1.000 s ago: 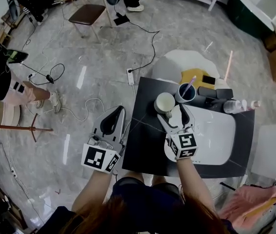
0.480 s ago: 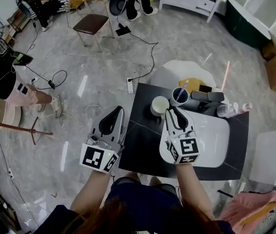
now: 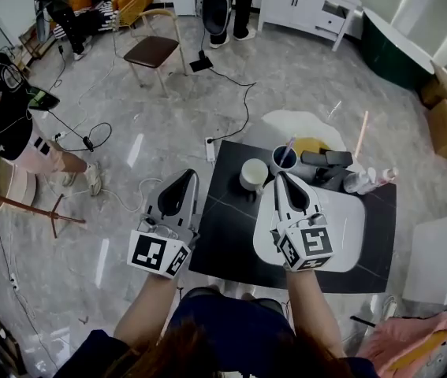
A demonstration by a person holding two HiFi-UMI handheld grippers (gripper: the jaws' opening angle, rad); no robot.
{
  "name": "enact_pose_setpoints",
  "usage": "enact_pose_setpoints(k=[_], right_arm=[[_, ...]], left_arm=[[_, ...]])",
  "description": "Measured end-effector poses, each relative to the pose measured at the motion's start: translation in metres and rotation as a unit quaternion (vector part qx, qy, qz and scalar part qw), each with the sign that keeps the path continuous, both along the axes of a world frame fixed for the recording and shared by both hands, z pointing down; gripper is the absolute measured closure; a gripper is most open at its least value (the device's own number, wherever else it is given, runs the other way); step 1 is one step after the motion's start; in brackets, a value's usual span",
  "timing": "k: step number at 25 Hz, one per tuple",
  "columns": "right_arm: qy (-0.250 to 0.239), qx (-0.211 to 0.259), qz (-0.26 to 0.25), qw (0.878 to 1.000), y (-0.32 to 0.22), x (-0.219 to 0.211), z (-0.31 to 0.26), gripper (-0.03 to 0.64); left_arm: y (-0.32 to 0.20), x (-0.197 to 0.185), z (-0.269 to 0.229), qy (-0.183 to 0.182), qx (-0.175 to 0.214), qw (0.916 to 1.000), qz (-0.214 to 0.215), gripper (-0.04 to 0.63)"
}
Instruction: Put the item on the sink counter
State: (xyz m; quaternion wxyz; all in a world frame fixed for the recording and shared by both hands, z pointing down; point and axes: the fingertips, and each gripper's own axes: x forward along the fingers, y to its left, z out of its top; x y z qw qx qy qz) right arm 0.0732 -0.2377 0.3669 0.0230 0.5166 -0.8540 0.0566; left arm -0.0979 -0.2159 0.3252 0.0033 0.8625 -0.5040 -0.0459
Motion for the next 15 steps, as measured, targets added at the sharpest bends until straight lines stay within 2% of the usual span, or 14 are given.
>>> enact_pose_setpoints(k=[15], right_arm=[[-0.033, 0.09, 0.007, 0.995, 0.042, 0.021, -0.109, 0.601]], left_arm=[[0.025, 0.008, -0.048, 0.005, 0.033, 0.9994, 0.0, 0.572]])
